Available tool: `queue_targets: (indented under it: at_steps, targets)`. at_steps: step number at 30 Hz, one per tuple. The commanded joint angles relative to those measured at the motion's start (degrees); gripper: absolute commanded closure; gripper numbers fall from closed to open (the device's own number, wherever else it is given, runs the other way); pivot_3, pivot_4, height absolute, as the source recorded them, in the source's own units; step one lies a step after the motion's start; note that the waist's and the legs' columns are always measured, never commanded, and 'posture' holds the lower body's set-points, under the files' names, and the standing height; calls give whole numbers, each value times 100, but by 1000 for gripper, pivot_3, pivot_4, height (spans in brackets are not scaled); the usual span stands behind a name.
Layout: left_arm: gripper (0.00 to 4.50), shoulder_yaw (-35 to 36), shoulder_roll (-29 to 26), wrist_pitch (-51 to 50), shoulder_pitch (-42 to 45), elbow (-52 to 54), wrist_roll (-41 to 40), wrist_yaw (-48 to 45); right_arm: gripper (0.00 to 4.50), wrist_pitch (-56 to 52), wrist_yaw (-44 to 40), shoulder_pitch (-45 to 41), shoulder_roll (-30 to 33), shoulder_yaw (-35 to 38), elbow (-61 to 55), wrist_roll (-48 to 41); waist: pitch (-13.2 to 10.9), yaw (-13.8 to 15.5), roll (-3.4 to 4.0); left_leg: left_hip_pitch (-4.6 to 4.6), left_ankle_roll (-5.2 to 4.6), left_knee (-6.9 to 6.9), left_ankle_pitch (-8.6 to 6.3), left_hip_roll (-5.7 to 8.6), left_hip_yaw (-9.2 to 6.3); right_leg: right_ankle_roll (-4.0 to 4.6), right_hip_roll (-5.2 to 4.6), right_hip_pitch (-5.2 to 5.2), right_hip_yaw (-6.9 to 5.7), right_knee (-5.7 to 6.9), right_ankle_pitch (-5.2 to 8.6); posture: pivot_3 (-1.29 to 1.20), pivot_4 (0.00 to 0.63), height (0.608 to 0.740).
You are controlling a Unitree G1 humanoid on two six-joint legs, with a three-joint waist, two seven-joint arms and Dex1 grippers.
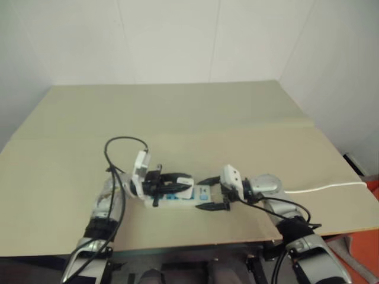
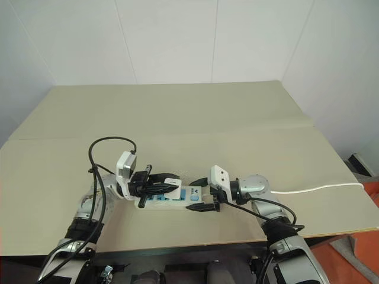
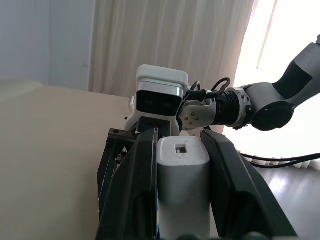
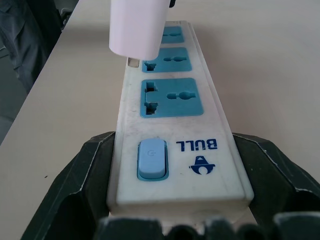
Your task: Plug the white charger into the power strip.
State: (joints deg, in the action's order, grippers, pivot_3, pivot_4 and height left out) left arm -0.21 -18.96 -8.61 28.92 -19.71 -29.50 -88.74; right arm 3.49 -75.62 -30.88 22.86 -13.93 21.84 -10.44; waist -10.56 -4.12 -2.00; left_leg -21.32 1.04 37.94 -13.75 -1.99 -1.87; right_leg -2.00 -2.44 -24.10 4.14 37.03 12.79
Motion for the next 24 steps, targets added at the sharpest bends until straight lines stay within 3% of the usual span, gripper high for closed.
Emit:
queue_targets:
  at_steps: [1,24]
  targets:
    - [3484,-20,67,233,134,-151,18,-49,1104,-19,-48,159,-74,-278,2,159,0,1,0,0,0,0,0,0,0,0,0,0,0,0,0,0,150,740]
    - [3484,-114,347,750,323,-987,236,-150,1104,-124,58,299,-71,-348,-219,205,6,3,-2,0,0,-1,0,0,0,-7,0,1,0,0,4,0,150,740]
